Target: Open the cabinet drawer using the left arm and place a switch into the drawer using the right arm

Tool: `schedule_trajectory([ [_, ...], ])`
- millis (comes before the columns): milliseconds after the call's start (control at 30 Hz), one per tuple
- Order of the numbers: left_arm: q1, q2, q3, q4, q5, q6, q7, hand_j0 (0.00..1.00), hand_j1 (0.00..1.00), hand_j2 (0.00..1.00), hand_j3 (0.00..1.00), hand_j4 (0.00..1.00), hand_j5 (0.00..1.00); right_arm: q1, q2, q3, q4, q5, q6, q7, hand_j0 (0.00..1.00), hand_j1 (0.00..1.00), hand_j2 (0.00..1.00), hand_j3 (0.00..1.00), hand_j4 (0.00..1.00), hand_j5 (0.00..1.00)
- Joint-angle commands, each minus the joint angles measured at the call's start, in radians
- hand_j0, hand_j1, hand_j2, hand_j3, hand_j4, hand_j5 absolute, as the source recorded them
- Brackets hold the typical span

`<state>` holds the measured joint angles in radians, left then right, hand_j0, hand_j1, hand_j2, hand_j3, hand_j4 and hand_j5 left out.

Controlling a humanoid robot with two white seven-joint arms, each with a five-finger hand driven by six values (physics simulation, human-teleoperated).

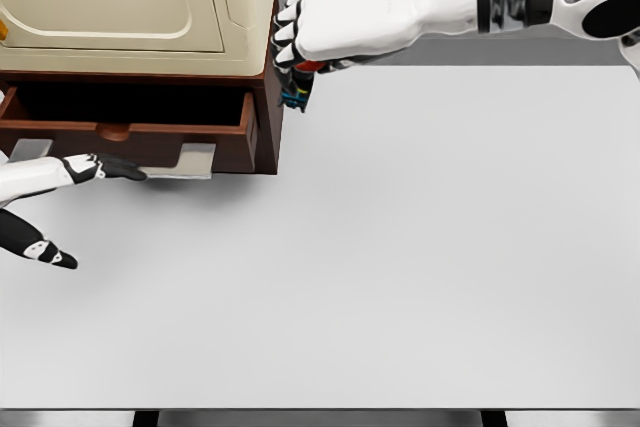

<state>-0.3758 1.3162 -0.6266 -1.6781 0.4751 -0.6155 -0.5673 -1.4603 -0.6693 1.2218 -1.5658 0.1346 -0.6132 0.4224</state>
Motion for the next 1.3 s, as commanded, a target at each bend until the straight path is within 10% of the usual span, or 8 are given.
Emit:
schedule_trajectory([
  [0, 0.000, 0.020, -0.002, -0.006, 0.017, 0.005, 0.001, 1.00, 1.00, 1.00, 1.00, 1.00, 1.00, 0.000, 0.004, -0.001, 0.000, -0.013, 0.002, -0.001, 0.46, 0.46, 0.46, 0.46, 0.46, 0.46],
  [1267, 0.035, 0.018, 0.039, 0.032, 0.059, 0.005, 0.007, 1.00, 1.00, 1.00, 1.00, 1.00, 1.00, -0.012, 0.211, -0.002, 0.072, 0.054, 0.002, 0.001, 0.45, 0.45, 0.45, 0.45, 0.45, 0.45],
])
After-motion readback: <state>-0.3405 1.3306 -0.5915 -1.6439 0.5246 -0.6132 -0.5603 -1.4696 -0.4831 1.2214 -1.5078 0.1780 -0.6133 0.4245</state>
